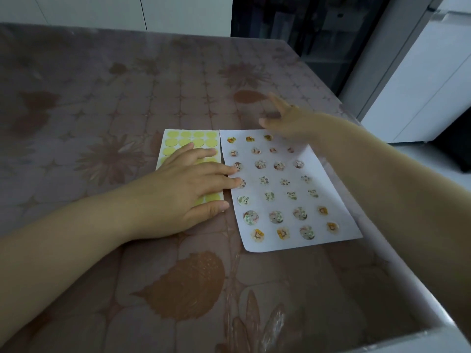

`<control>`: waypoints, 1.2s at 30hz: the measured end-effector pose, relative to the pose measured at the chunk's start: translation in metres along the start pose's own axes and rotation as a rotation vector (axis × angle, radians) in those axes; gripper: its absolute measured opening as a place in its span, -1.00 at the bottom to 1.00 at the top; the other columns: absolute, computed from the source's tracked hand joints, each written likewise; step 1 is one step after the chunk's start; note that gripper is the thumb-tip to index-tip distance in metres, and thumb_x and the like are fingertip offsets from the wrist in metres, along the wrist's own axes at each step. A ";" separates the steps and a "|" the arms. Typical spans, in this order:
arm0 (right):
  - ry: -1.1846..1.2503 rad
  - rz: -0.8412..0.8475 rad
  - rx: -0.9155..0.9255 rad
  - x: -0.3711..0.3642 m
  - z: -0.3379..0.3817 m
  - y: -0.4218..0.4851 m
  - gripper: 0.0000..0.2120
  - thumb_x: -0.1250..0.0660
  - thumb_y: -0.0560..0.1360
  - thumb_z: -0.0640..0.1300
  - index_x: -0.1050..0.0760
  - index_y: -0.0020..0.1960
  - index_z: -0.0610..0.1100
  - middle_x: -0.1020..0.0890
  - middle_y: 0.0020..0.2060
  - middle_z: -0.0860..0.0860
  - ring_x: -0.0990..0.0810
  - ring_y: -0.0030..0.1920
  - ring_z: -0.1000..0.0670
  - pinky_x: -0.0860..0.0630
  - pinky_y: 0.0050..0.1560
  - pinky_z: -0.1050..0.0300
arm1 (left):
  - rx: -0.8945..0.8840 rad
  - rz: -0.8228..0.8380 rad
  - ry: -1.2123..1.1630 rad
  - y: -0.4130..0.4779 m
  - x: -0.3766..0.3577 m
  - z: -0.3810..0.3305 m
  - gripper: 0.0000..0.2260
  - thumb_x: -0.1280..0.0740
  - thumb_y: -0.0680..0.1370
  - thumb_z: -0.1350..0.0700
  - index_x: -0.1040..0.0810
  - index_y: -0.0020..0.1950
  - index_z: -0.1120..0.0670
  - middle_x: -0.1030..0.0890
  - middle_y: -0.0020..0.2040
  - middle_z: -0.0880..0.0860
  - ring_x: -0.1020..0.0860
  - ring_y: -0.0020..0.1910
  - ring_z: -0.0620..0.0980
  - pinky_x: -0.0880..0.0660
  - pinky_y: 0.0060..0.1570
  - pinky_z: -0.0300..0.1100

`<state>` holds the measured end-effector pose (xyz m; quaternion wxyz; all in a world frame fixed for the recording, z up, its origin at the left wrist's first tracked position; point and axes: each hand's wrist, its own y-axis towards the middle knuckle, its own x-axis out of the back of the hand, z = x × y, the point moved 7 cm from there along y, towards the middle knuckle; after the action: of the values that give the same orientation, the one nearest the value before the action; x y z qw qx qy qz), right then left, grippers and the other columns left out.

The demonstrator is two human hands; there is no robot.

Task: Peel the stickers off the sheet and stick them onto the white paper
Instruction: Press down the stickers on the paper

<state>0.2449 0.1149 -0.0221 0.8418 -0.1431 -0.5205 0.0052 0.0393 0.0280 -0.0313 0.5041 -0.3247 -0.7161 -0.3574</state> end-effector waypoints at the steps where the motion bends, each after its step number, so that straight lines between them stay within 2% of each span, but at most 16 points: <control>1: 0.102 0.004 0.016 0.004 -0.004 -0.002 -0.34 -0.13 0.55 0.18 0.18 0.50 0.19 -0.11 0.51 -0.04 -0.22 0.43 -0.15 -0.18 0.35 -0.01 | -0.022 -0.016 0.000 -0.001 0.002 -0.001 -0.47 0.07 0.55 -0.30 -0.41 0.39 -0.15 -0.40 0.39 -0.19 -0.10 0.45 -0.11 0.26 0.44 -0.31; 4: 0.261 0.024 0.050 0.006 -0.019 -0.014 -0.26 -0.26 0.48 0.19 0.10 0.50 0.19 -0.29 0.44 0.03 -0.28 0.40 -0.06 -0.21 0.37 0.05 | -0.082 -0.050 0.030 -0.001 0.007 -0.006 -0.54 -0.02 0.58 -0.22 -0.53 0.29 -0.08 -0.54 0.28 -0.12 -0.23 0.38 -0.06 0.09 0.44 -0.09; 7: 0.208 -0.065 0.061 0.000 -0.031 -0.018 -0.22 -0.31 0.42 0.22 0.03 0.50 0.15 -0.20 0.48 0.02 -0.22 0.44 -0.06 -0.21 0.40 -0.06 | -0.100 -0.077 0.043 0.001 0.009 -0.009 -0.62 -0.11 0.56 -0.14 -0.59 0.22 -0.06 -0.59 0.20 -0.10 -0.27 0.35 -0.06 0.04 0.42 -0.03; 11: 0.072 -0.148 0.066 -0.003 -0.022 -0.019 -0.24 -0.31 0.44 0.19 0.00 0.50 0.10 -0.13 0.49 -0.05 -0.12 0.46 -0.14 -0.18 0.41 -0.13 | -0.102 -0.088 0.035 0.001 0.009 -0.008 -0.62 -0.09 0.57 -0.14 -0.59 0.22 -0.07 -0.59 0.20 -0.11 -0.28 0.35 -0.06 0.05 0.43 -0.06; 13: 0.054 -0.147 0.050 -0.004 -0.018 -0.018 -0.24 -0.31 0.46 0.15 0.03 0.51 0.13 -0.11 0.48 -0.06 -0.10 0.46 -0.15 -0.15 0.38 -0.13 | -0.099 -0.083 0.026 0.001 0.008 -0.007 -0.59 -0.05 0.58 -0.18 -0.58 0.23 -0.08 -0.58 0.21 -0.12 -0.28 0.35 -0.07 0.07 0.43 -0.09; 17: 0.045 -0.149 0.042 -0.006 -0.017 -0.015 -0.29 -0.28 0.49 0.11 0.07 0.50 0.20 -0.11 0.48 -0.05 -0.09 0.46 -0.16 -0.14 0.41 -0.16 | -0.097 -0.084 0.021 0.001 0.008 -0.006 -0.63 -0.09 0.57 -0.12 -0.57 0.24 -0.09 -0.58 0.20 -0.13 -0.27 0.35 -0.08 0.07 0.44 -0.10; 22: 0.251 -0.173 0.076 0.008 -0.038 -0.017 -0.41 -0.23 0.52 0.10 -0.06 0.47 0.17 -0.21 0.47 -0.05 -0.19 0.45 -0.12 -0.19 0.41 -0.11 | -0.096 -0.076 0.032 -0.001 0.006 -0.004 -0.64 -0.09 0.58 -0.11 -0.54 0.27 -0.11 -0.55 0.23 -0.14 -0.28 0.36 -0.09 0.04 0.45 -0.08; 28: 0.048 -0.238 -0.018 0.010 -0.051 -0.021 -0.31 -0.27 0.44 0.23 -0.11 0.48 0.10 -0.21 0.46 -0.10 -0.18 0.43 -0.20 -0.19 0.39 -0.21 | -0.092 -0.096 0.037 0.000 0.007 -0.003 -0.66 -0.08 0.59 -0.10 -0.53 0.26 -0.12 -0.53 0.25 -0.12 -0.32 0.34 -0.10 0.01 0.45 -0.08; 32: -0.007 -0.246 -0.026 0.011 -0.045 -0.021 -0.28 -0.33 0.43 0.19 -0.10 0.48 0.09 -0.22 0.44 -0.14 -0.20 0.41 -0.23 -0.21 0.38 -0.21 | -0.061 -0.156 0.060 0.001 0.012 -0.003 -0.63 -0.08 0.58 -0.10 -0.56 0.24 -0.04 -0.59 0.18 -0.12 -0.33 0.31 -0.09 -0.02 0.42 -0.06; 36: -0.046 -0.312 0.027 0.012 -0.031 -0.027 -0.32 -0.32 0.46 0.10 -0.09 0.48 0.08 -0.23 0.44 -0.11 -0.16 0.42 -0.22 -0.16 0.39 -0.16 | 0.048 -0.212 0.092 0.003 0.015 0.008 -0.57 -0.06 0.57 -0.13 -0.56 0.25 0.02 -0.61 0.18 -0.09 -0.30 0.34 -0.04 0.05 0.43 -0.08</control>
<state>0.2736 0.0838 -0.0173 0.8221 -0.0489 -0.5553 -0.1155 0.0337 0.0375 -0.0181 0.5035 -0.2183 -0.7308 -0.4059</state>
